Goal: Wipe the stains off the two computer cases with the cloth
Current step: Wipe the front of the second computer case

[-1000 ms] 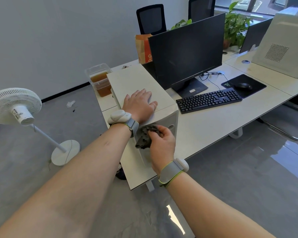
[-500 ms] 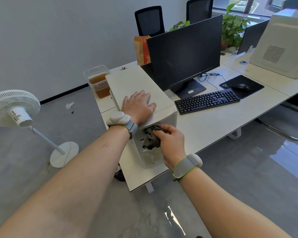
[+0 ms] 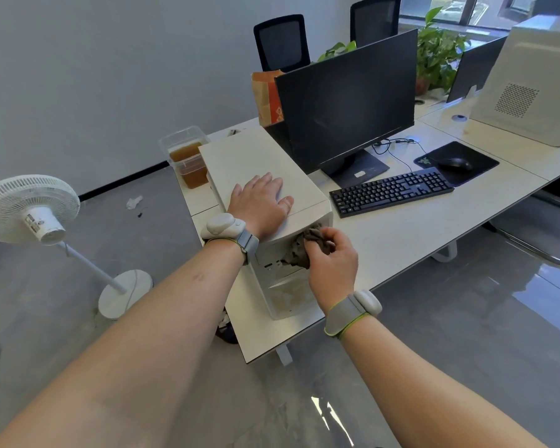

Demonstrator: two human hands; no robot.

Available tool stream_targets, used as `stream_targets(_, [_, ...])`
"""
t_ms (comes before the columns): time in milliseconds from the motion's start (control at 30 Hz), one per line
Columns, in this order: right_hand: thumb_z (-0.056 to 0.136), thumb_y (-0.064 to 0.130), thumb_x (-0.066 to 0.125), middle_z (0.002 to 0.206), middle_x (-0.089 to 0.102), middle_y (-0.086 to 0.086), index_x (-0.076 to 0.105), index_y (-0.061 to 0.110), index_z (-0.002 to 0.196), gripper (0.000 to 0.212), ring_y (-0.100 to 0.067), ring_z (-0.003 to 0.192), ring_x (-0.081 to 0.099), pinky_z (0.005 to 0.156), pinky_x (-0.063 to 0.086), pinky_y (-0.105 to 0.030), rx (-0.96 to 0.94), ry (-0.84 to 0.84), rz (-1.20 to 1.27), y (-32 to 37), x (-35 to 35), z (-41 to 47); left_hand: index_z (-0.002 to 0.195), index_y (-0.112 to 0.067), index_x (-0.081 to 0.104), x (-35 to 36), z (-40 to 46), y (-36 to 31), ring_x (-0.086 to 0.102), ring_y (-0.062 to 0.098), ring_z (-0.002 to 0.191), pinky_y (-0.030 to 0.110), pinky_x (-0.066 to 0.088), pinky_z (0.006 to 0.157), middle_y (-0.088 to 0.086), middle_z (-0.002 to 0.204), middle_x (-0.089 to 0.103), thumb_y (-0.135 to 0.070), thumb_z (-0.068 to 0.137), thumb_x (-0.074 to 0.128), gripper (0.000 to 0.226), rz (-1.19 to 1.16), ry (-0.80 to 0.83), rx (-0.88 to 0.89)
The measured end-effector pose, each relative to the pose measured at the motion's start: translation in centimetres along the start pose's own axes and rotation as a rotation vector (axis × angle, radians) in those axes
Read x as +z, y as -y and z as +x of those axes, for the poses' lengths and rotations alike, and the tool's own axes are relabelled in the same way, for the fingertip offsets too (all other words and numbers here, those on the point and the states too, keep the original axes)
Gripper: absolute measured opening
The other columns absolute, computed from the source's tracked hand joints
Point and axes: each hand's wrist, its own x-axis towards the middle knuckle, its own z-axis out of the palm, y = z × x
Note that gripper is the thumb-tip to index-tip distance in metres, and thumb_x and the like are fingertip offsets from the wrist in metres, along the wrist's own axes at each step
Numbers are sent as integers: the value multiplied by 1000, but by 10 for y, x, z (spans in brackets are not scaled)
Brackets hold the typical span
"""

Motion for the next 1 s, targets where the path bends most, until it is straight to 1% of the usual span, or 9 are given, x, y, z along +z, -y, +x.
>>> stream_targets(133, [76, 23, 72, 83, 72, 2, 70, 29, 85, 11, -25, 87, 70, 81, 60, -48, 177, 20, -124, -16, -3, 4, 156, -27, 35, 1, 1, 0, 17, 23, 156, 52, 11, 125, -1, 170, 23, -50, 105, 32, 56, -8, 4, -4])
stream_targets(233, [80, 21, 74, 84, 73, 3, 71, 29, 89, 12, -22, 83, 71, 78, 62, -44, 123, -44, -1, -17, -6, 1, 156, -27, 36, 2, 0, 2, 18, 23, 156, 53, 12, 125, -1, 169, 24, -50, 105, 31, 56, 2, 2, -2])
stream_targets(300, [81, 23, 73, 86, 72, 5, 70, 30, 89, 11, -21, 84, 69, 76, 61, -41, 64, -42, -11, -16, -3, 1, 154, -26, 37, 2, 1, 1, 19, 24, 156, 53, 13, 124, -1, 169, 25, -50, 105, 32, 55, 1, 0, 5])
stream_targets(400, [82, 21, 70, 85, 71, 3, 68, 28, 85, 8, -24, 85, 68, 81, 60, -46, 159, -8, -139, -21, -4, 6, 155, -27, 37, 2, 1, 1, 19, 24, 156, 53, 13, 124, -1, 169, 25, -50, 105, 32, 56, 1, -3, 3])
stream_targets(467, [83, 19, 71, 84, 71, 1, 69, 26, 85, 8, -24, 84, 69, 81, 61, -47, 196, -34, -112, -20, -5, 8, 154, -27, 37, 3, 1, 2, 19, 24, 156, 54, 14, 124, 0, 169, 25, -51, 104, 31, 56, -4, 0, 1])
stream_targets(600, [85, 22, 73, 88, 70, 4, 67, 29, 90, 11, -20, 83, 68, 75, 59, -37, 40, -102, -14, -16, -5, 10, 155, -27, 37, 2, 2, 2, 19, 24, 156, 54, 13, 125, -1, 169, 25, -50, 104, 32, 56, -8, -3, 4])
stream_targets(733, [85, 16, 70, 88, 69, 3, 67, 27, 89, 12, -23, 89, 69, 82, 60, -42, 210, -118, -56, -20, -11, 17, 156, -26, 36, 1, 0, 2, 18, 24, 156, 54, 13, 125, 0, 169, 24, -51, 105, 32, 57, -6, 2, -1])
stream_targets(900, [86, 21, 70, 90, 72, 8, 71, 31, 90, 11, -16, 88, 70, 77, 58, -31, 38, -172, 39, -9, -16, 29, 156, -26, 36, 2, 0, 1, 19, 24, 156, 53, 13, 125, 0, 169, 25, -50, 105, 32, 57, -7, 2, 6])
stream_targets(1000, [86, 11, 68, 87, 73, 4, 70, 32, 82, 21, -24, 93, 71, 81, 59, -36, 232, -86, -69, -24, -26, 35, 157, -26, 36, 0, 1, -1, 18, 24, 156, 53, 12, 125, 0, 169, 25, -50, 106, 32, 56, -7, -5, 3])
